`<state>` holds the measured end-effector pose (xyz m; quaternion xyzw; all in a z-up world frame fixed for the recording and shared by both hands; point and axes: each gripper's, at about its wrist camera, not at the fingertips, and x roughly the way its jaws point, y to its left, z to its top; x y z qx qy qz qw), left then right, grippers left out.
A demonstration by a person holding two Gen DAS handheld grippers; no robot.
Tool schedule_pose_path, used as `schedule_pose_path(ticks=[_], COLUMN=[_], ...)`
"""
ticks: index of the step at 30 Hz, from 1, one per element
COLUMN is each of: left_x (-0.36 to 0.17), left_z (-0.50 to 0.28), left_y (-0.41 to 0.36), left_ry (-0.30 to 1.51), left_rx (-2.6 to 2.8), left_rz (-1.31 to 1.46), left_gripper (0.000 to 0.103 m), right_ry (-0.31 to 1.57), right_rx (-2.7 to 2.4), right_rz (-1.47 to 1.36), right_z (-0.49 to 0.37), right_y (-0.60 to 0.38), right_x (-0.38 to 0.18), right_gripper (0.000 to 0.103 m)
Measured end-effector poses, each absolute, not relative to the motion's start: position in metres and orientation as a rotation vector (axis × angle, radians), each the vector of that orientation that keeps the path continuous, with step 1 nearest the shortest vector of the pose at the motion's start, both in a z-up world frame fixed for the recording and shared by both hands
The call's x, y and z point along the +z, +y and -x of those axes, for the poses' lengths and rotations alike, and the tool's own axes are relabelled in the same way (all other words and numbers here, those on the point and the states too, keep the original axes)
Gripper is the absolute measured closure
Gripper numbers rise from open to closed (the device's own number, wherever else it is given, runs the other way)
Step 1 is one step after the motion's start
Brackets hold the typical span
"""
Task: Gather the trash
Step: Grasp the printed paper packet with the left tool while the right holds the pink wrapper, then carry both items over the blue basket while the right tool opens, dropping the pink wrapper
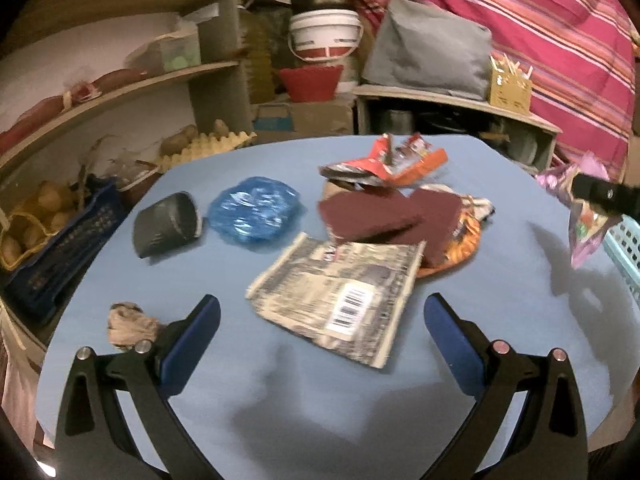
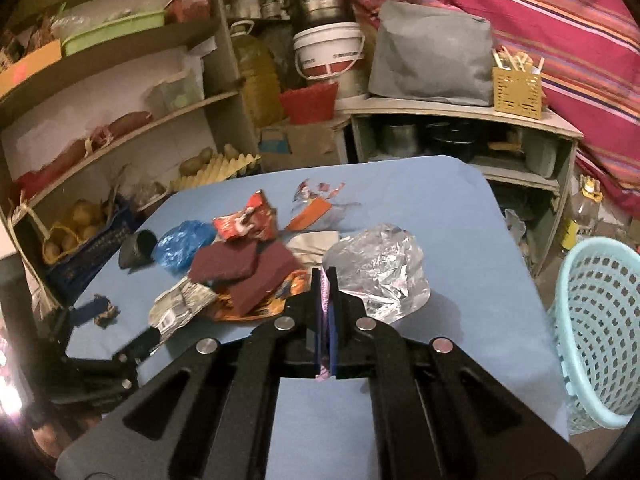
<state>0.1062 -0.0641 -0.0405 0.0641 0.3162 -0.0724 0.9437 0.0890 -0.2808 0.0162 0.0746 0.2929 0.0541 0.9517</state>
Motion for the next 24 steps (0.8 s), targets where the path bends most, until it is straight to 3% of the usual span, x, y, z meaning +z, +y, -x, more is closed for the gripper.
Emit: schedule_pose_path(ticks=[14,16,19,21,24], left_x=[-0.056,-0.055,-0.056,-0.058,-0.056], left_z=[-0.129,-0.131,-0.135,-0.137,-0.132], left_y=[-0.072,-0.070,-0.069,-0.068,-0.072], left_ry=[0.741,0.739,0.744,0.763,0.751], left_rx=[-0.145,-0.150,-0.160,-0.187,-0.224], left_rz=[-0.134,-0.152,-0.171,-0.164,-0.176], left_gripper=[0.005,0.012,0.032,0.051,0.069], right_ry=[0.622,0.629,0.636,0.638,0.637], right_rx=[0.103,0.105,0.108,0.110,0.113], right_rz=[-0.207,-0.209,-0.209,-0.204,-0.195], right_z=[-0.082,-0.083,-0.085,-0.085,-0.085], right_y=[-0.305,-0.304,-0.304,-0.303,-0.301], right_x=[0.002,0.000,-0.002,-0.003,-0.003], right_gripper=[0.099,0.099,0.099,0.099,0.099])
